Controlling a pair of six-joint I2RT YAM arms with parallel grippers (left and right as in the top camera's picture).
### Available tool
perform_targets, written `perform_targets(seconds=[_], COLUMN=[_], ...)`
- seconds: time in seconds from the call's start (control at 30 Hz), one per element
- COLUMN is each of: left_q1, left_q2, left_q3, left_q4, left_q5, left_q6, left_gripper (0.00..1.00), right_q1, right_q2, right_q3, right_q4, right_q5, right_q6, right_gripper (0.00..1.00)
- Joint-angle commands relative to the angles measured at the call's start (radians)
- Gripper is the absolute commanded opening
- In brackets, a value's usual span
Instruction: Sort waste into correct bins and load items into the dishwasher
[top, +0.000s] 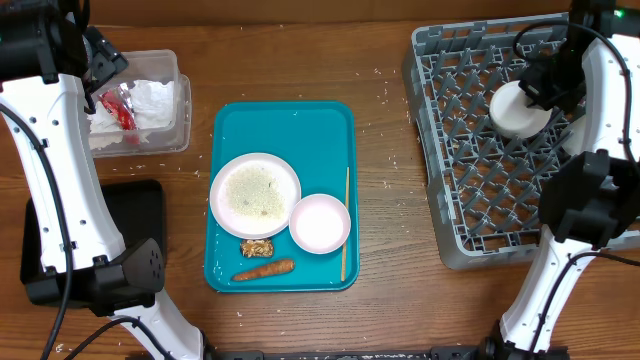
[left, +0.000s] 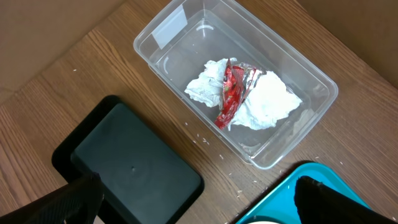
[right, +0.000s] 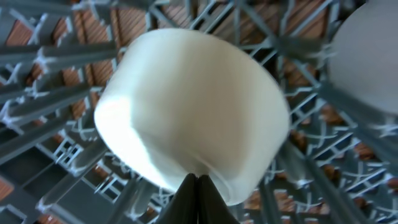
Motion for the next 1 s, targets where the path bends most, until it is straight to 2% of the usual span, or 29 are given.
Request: perform_targets(seconds=[0.0,0.4,0.53,0.63,0.77,0.87,0.93,0.97], left_q1=[-0.007,-0.007,-0.007,-0.007,-0.007,-0.007,-0.007,-0.007], left_q2=[0.01,0.01,0.01,0.01,0.01,0.01,0.01,0.01], left_q3=[0.0,0.0,0.0,0.0,0.0,0.0,0.0,0.0], left_q4=[0.0,0.0,0.0,0.0,0.0,0.0,0.0,0.0], left_q5=[-0.005,-0.005,-0.005,-0.005,-0.005,-0.005,-0.005,-0.005], left_q6=[-0.012,-0.012,-0.012,-0.012,-0.012,-0.012,-0.012,-0.012], left_gripper=[1.0,1.0,1.0,1.0,1.0,1.0,1.0,1.0], right_q1=[-0.025,-0.029,0.006,0.057,0.176,0.288,0.365,0.406], right_q2=[-0.01,-0.057,-0.129,-0.177,-0.225,-0.237,-0.237,-0.237], right_q3=[0.001,0.128,0.159,0.159,0.159,0.158,0.149,0.147], right_q4=[0.008,-0.066,-0.076,-0.073,-0.11,-0.163,-0.163,-0.163], right_q5=[0.083,0.082,-0.125,-0.296,-0.37,-0.37,-0.377,-0.387], right_q6=[0.0,0.0,-0.008,-0.079,-0.139,-0.161,-0.159,-0.156], right_gripper=[0.04,0.04,0.04,0.04,0.07,0.13,0.29,0.33])
